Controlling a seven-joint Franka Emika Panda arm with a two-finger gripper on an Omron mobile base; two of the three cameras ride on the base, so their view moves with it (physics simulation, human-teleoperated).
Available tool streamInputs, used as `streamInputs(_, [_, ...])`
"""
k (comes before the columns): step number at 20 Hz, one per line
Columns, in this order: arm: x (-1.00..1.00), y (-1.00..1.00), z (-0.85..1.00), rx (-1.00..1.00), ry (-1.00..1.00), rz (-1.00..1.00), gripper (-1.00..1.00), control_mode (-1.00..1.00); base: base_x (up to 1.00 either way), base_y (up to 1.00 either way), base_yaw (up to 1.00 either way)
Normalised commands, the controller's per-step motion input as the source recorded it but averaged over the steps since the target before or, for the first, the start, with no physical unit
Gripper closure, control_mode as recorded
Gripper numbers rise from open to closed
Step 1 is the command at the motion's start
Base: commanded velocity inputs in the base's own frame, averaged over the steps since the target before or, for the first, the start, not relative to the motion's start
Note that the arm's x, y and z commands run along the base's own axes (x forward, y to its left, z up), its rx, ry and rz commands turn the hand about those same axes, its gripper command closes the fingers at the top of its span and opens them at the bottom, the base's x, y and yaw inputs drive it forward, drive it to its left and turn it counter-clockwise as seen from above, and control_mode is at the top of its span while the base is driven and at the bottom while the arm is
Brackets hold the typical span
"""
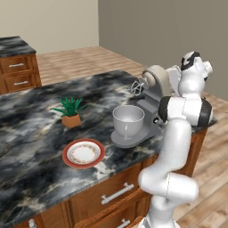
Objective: Add butter and sugar cubes to the stand mixer bowl and then turn on the stand mixer to begin making frosting.
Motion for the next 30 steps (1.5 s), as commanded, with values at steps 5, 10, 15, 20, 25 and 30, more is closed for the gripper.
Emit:
streamInputs(5, [-0.99,1.00,0.04,-0.28,0.00,0.01,-1.00,-1.00,0.00,0.00,0.00])
streamInputs(10, [-1.00,0.95,0.01,-0.29,-0.04,0.11,-1.00,-1.00,0.00,0.00,0.00])
streamInputs(15, [-1.00,0.22,0.62,-0.06,-0.13,0.20,-1.00,-1.00,0.00,0.00,0.00])
streamInputs(20, [-1.00,0.00,1.00,0.00,-0.09,0.19,-1.00,-1.00,0.00,0.00,0.00])
streamInputs(25, [-1.00,0.00,0.81,0.00,0.00,0.07,-1.00,-1.00,0.00,0.00,0.00])
streamInputs(30, [-1.00,0.00,0.22,0.00,0.03,0.00,-1.00,-1.00,0.00,0.00,0.00])
